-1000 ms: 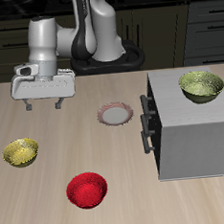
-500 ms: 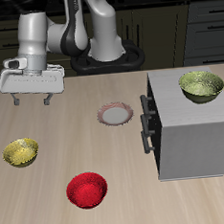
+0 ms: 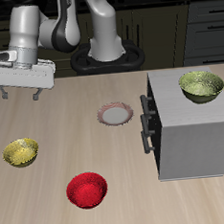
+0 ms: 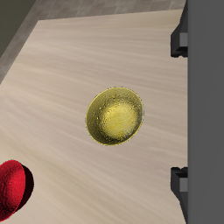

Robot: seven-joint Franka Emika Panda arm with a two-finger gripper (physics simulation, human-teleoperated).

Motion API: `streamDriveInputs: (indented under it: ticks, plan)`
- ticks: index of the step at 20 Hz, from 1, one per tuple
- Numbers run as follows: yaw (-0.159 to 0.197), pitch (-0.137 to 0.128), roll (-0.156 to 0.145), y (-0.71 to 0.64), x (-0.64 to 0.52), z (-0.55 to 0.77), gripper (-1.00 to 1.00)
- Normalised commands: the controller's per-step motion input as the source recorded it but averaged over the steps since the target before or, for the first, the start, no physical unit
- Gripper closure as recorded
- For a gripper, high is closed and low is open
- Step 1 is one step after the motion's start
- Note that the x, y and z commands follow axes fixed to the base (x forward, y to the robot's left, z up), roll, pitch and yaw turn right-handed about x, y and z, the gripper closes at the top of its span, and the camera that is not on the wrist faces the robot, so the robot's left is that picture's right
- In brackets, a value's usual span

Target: Close the bottom drawer of the white cabinet and place the yellow bowl on the plate

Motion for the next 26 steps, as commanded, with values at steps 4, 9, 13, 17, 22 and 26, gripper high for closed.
streamDriveInputs:
  ticks: [4, 9, 13, 17, 22, 26]
  plan:
    - [-0.009, -0.01, -0.007, 0.08, 0.17, 0.2, -1.0]
    - [0.011, 0.0, 0.021, 0.3, 0.34, 0.11, -1.0]
    - [0.014, 0.021, 0.049, 0.35, 0.23, -0.04, -1.0]
    - [0.016, 0.024, 0.038, 0.2, 0.19, -0.06, -1.0]
    - [0.02, 0.026, 0.011, 0.13, 0.16, -0.11, -1.0]
    - [0.015, 0.027, 0.02, 0.05, 0.09, -0.16, -1.0]
